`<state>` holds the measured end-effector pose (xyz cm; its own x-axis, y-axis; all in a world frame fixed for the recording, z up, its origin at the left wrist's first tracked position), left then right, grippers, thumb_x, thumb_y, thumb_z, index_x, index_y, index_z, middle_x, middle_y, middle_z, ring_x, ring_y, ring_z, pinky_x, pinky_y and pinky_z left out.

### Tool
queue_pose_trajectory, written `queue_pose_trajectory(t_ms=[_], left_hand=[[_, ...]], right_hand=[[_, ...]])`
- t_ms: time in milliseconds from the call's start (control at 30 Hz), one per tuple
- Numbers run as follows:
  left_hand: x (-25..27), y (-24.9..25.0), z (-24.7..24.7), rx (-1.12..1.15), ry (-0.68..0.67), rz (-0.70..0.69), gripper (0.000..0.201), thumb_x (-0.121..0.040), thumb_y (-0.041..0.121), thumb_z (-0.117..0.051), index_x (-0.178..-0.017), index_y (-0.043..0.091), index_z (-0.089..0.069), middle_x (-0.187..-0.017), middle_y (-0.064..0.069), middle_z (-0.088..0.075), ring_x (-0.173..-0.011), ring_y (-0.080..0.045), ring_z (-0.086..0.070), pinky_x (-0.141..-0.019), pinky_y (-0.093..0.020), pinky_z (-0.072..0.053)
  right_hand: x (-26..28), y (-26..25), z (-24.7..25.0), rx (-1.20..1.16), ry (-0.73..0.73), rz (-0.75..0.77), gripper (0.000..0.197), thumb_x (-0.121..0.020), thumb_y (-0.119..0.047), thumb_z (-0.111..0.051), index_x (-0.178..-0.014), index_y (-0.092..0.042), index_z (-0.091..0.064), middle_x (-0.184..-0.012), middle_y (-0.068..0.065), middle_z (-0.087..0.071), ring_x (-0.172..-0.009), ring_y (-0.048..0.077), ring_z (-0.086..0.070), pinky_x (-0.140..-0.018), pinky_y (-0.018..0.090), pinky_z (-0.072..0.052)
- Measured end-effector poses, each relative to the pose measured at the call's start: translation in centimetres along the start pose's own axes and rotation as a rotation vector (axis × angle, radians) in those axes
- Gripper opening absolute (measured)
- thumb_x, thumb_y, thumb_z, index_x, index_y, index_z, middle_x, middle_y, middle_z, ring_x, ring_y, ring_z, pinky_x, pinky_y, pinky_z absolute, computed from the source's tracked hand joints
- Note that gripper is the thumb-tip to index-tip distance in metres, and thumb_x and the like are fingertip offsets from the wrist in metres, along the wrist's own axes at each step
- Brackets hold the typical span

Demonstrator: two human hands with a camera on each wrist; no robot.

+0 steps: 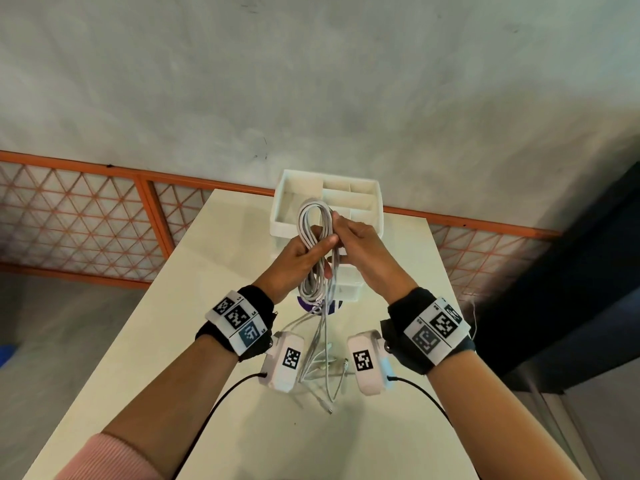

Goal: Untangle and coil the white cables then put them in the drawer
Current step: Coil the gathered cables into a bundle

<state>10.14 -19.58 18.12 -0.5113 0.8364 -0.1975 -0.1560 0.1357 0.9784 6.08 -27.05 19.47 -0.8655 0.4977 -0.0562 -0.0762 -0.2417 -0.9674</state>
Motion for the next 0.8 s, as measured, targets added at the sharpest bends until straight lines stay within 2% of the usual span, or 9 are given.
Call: queue_pose_trajectory(t_ms=[67, 133, 200, 300, 367, 467, 600, 700, 800], left_hand=[[-0.1, -0.1, 0.1, -0.002, -0.002, 0.005, 0.022, -0.099, 0.026, -0.045, -0.093, 0.010, -0.059, -0.053, 0.002, -0.059, -0.048, -0.009, -0.055, -0.054, -0.017, -0.045], [-0.1, 0.1, 0.0, 0.024, -0.011, -0.003, 0.026, -0.099, 0.026, -0.045, -0.089, 0.007, -0.060, -0.058, -0.008, -0.057, -0.047, -0.011, -0.052, -0.055, -0.019, -0.045], [-0.3, 0.2, 0.2, 0.084, 0.022, 0.012, 0.031, -0.099, 0.027, -0.045, -0.081, 0.009, -0.062, -0.055, -0.010, -0.052, -0.046, -0.012, -0.050, -0.054, -0.019, -0.045], [-0.7, 0.0, 1.4, 0.153, 0.098, 0.062, 0.032, -0.098, 0.032, -0.047, -0.080, 0.012, -0.064, -0.045, 0.003, -0.050, -0.043, -0.011, -0.049, -0.051, -0.021, -0.046], [-0.7, -0.5, 2.1, 0.194, 0.115, 0.091, 0.032, -0.098, 0.033, -0.047, -0.084, 0.011, -0.066, -0.046, 0.004, -0.050, -0.044, -0.012, -0.048, -0.052, -0.023, -0.047], [-0.3, -1.0, 3.6, 0.128, 0.162, 0.081, 0.031, -0.097, 0.033, -0.049, -0.081, 0.015, -0.070, -0.053, -0.004, -0.057, -0.045, -0.011, -0.050, -0.052, -0.020, -0.044], [-0.2, -1.2, 5.1, 0.070, 0.256, 0.039, 0.032, -0.097, 0.030, -0.050, -0.075, 0.025, -0.072, -0.091, -0.018, -0.072, -0.050, -0.012, -0.052, -0.053, -0.021, -0.044], [-0.2, -1.2, 6.0, 0.001, 0.384, 0.006, 0.035, -0.098, 0.029, -0.048, -0.075, 0.015, -0.072, -0.071, -0.021, -0.067, -0.048, -0.013, -0.054, -0.053, -0.021, -0.045], [-0.1, -1.2, 6.7, -0.016, 0.494, -0.028, 0.037, -0.098, 0.028, -0.048, -0.074, 0.007, -0.066, -0.067, -0.023, -0.064, -0.055, -0.022, -0.056, -0.057, -0.029, -0.047]], right_hand=[[-0.2, 0.0, 0.2, 0.040, -0.013, 0.004, 0.044, -0.099, -0.042, -0.040, -0.101, -0.013, -0.072, -0.094, 0.002, -0.075, -0.092, 0.019, -0.068, -0.093, 0.038, -0.052], [-0.1, 0.2, -0.2, -0.020, -0.069, -0.018, 0.048, -0.099, -0.045, -0.037, -0.099, -0.011, -0.071, -0.079, -0.001, -0.067, -0.073, 0.013, -0.059, -0.085, 0.027, -0.049], [0.2, 1.0, -1.4, -0.062, -0.132, -0.083, 0.061, -0.099, -0.052, -0.023, -0.112, -0.011, -0.066, -0.075, 0.009, -0.059, -0.067, 0.015, -0.055, -0.086, 0.034, -0.051], [1.0, 2.5, -2.8, -0.097, -0.179, -0.165, 0.068, -0.096, -0.056, -0.005, -0.123, -0.020, -0.057, -0.077, 0.002, -0.062, -0.080, 0.020, -0.065, -0.094, 0.039, -0.051], [1.5, 2.3, -3.1, -0.075, -0.235, -0.125, 0.062, -0.097, -0.053, -0.002, -0.118, -0.028, -0.055, -0.093, 0.002, -0.066, -0.093, 0.023, -0.065, -0.090, 0.027, -0.054], [1.7, 2.0, -2.8, 0.141, -0.327, -0.041, 0.054, -0.099, -0.053, -0.016, -0.132, -0.027, -0.049, -0.101, 0.007, -0.066, -0.081, 0.021, -0.066, -0.082, 0.025, -0.055], [1.6, 2.8, -2.4, 0.260, -0.359, -0.078, 0.035, -0.097, -0.037, -0.047, -0.112, -0.005, -0.048, -0.082, 0.005, -0.058, -0.068, 0.019, -0.057, -0.075, 0.023, -0.050], [1.7, 2.0, -3.2, 0.321, -0.328, -0.014, 0.027, -0.098, -0.030, -0.047, -0.113, -0.007, -0.046, -0.074, -0.002, -0.056, -0.054, 0.013, -0.053, -0.063, 0.026, -0.052], [1.3, 1.1, -3.2, 0.361, -0.243, 0.029, 0.026, -0.099, -0.033, -0.045, -0.114, -0.012, -0.051, -0.065, -0.006, -0.051, -0.049, 0.003, -0.050, -0.049, 0.016, -0.044]])
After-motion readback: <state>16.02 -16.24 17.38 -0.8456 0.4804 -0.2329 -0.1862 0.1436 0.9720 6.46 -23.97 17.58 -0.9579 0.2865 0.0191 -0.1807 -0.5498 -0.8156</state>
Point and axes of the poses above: each hand's wrist, its own x-axis away from the middle knuckle, its own z-axis out of the back of the hand, y = z × x, the point moved 10 cm from there along -x, towards the middle knuckle
